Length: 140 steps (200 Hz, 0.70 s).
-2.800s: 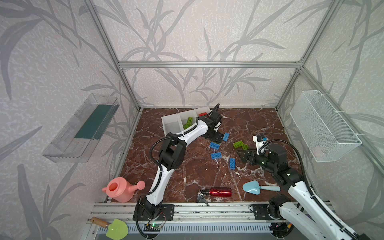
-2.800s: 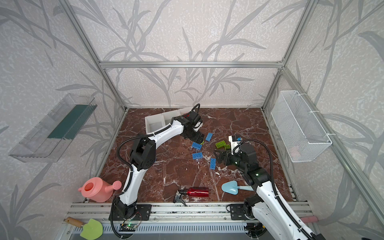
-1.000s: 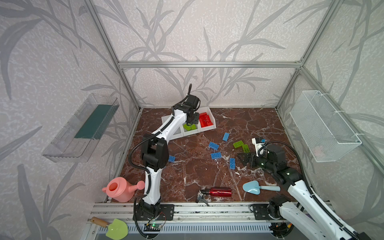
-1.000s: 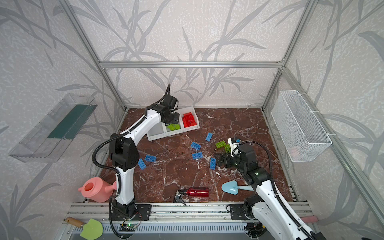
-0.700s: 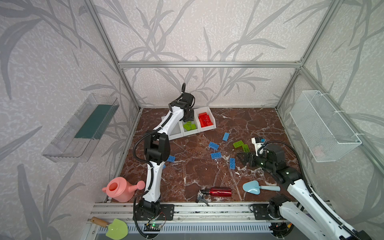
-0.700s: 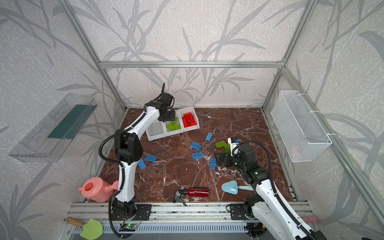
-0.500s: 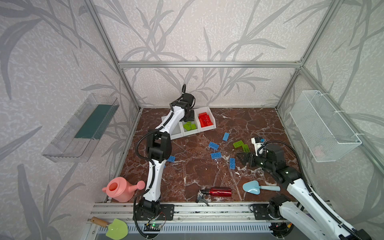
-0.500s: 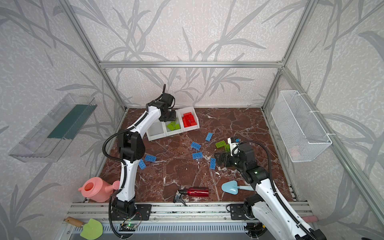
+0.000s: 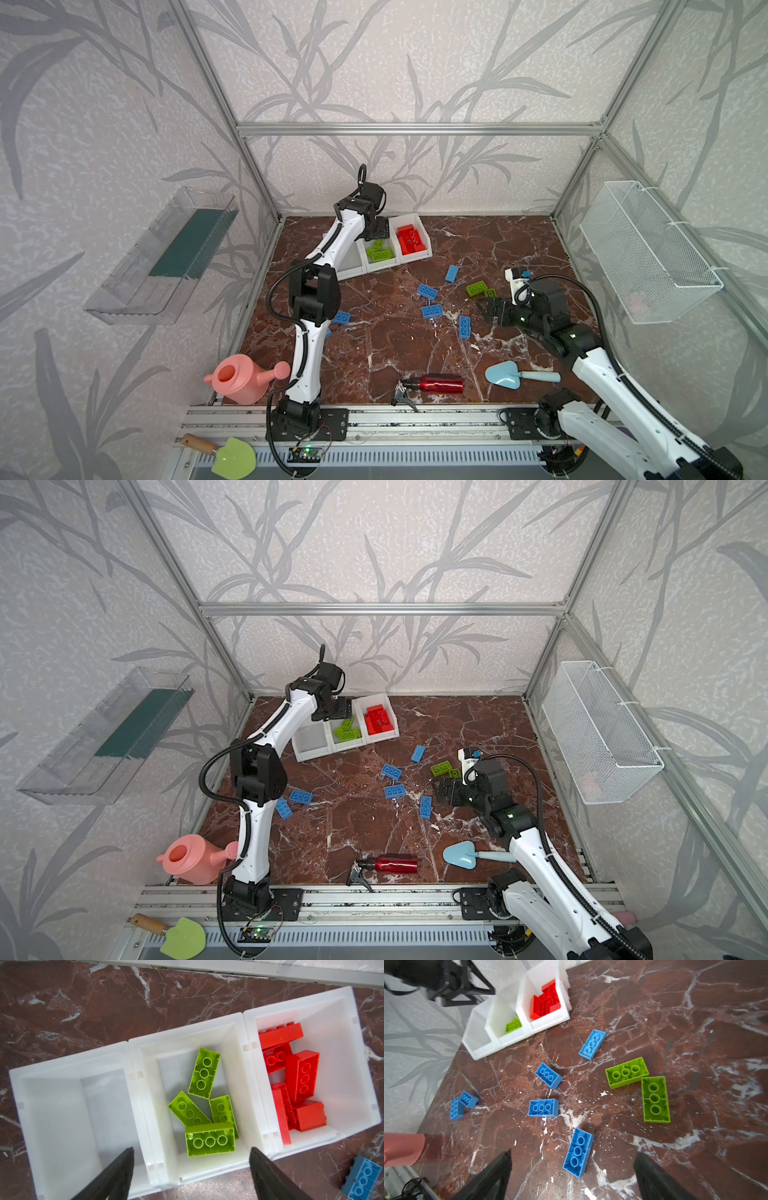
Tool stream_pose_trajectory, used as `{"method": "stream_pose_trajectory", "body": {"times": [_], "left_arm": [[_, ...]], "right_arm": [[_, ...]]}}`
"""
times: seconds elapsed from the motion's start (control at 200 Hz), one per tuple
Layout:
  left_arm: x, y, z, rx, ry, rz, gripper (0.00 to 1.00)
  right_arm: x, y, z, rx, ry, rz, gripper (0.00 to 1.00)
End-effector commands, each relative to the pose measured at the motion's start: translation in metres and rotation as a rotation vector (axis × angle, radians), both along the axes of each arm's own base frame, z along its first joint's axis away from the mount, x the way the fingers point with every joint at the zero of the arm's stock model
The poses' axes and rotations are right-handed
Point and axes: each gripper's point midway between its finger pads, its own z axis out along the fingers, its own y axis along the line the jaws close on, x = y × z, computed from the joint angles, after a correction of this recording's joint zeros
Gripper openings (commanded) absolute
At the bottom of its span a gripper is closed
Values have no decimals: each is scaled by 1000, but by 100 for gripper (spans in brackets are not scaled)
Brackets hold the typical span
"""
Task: Sort the legos into containers by color
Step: 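Carry the lime-green brick with the left gripper into the middle compartment and release, then grasp a lime-green brick with the right gripper while the left gripper withdraws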
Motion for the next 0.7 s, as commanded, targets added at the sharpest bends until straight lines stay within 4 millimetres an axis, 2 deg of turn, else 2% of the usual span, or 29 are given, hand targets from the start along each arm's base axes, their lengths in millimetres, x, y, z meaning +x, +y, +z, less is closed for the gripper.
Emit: {"method": "stream_pose_trajectory", "body": {"times": [0.0, 0.12, 0.215, 0.43, 0.64, 0.655, 0.695], "left_arm": [[-23, -1, 61, -61, -93, 17, 87], [-51, -8, 87, -104, -152, 16, 87], [-78, -14, 96, -142, -179, -3, 87], [-144, -10, 86, -164, -166, -30, 87], [-203, -1, 77, -198, -144, -92, 87], [-207, 0, 76, -197, -141, -93, 87], [-217, 3, 75, -202, -139, -96, 87]], "right_arm": [[13, -23, -8, -99, 59, -128, 93], [31, -30, -18, -147, 116, -198, 93], [49, -27, -24, -159, 139, -214, 93], [92, -6, -39, -209, 183, -129, 94], [125, 1, -70, -356, 306, -23, 96], [125, 1, -80, -373, 339, -14, 96], [128, 1, -88, -396, 375, 0, 96]]}}
